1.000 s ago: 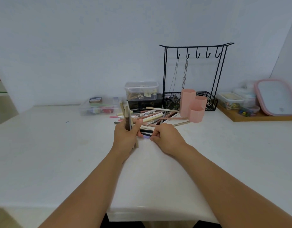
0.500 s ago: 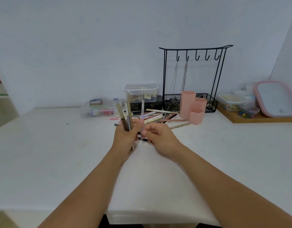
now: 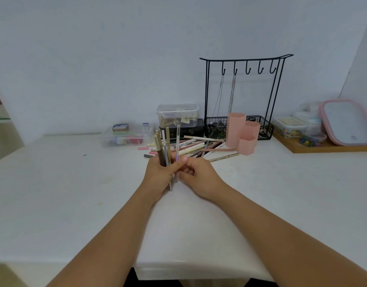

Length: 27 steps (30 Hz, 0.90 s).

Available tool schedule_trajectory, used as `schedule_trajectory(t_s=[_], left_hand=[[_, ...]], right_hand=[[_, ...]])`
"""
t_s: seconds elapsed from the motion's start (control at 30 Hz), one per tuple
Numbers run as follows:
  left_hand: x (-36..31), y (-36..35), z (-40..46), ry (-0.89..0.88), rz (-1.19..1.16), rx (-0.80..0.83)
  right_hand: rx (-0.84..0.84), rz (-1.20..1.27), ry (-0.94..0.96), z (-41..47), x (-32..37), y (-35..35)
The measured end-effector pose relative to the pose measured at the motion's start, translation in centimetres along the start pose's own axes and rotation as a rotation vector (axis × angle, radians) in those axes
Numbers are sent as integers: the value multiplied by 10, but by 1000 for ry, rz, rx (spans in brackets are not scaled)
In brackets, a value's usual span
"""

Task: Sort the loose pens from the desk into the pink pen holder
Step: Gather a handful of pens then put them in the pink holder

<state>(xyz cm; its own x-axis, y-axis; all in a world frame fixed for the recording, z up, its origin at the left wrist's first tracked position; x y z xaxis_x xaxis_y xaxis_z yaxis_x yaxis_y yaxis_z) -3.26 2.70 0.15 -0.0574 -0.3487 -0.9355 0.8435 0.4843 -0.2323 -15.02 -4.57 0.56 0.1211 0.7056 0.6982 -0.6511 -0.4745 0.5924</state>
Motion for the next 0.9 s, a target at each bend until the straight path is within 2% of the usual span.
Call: schedule_trajectory(t_s=[0.1, 0.23, 0.37, 0.6, 0.73, 0.83, 0.9], left_hand=[[1, 0, 1, -12, 86, -67], [2, 3, 5, -44, 105, -201], [0, 6, 3, -90, 196, -255], [1, 9, 6, -15, 230, -299], [-2, 3, 4, -13, 166, -315], [-5, 1, 2, -30, 120, -278], [-6, 2, 1, -45, 107, -259]], right_hand=[[-21, -19, -38, 0, 3, 4], [-202, -184, -108, 4, -5, 25], [-49, -433, -204, 2, -13, 37], [43, -444, -214, 5, -17, 37], [-13, -318, -233, 7, -19, 43], [-83, -19, -312, 9, -15, 46], [-63, 195, -336, 7, -9, 42]])
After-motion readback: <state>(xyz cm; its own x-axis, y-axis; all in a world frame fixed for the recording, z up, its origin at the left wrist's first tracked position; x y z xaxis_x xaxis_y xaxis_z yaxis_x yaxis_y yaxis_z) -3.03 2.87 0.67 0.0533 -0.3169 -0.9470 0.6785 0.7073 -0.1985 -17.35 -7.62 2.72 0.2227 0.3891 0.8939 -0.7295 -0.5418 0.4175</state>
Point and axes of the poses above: each hand's wrist, its own z-axis towards the middle knuckle, its own y-axis out of the back of the hand, x = y × z, the point moved 1 cm from there along z, towards the middle knuckle, and after that the axes turned 3 degrees about -z, right-handed, at the moved point
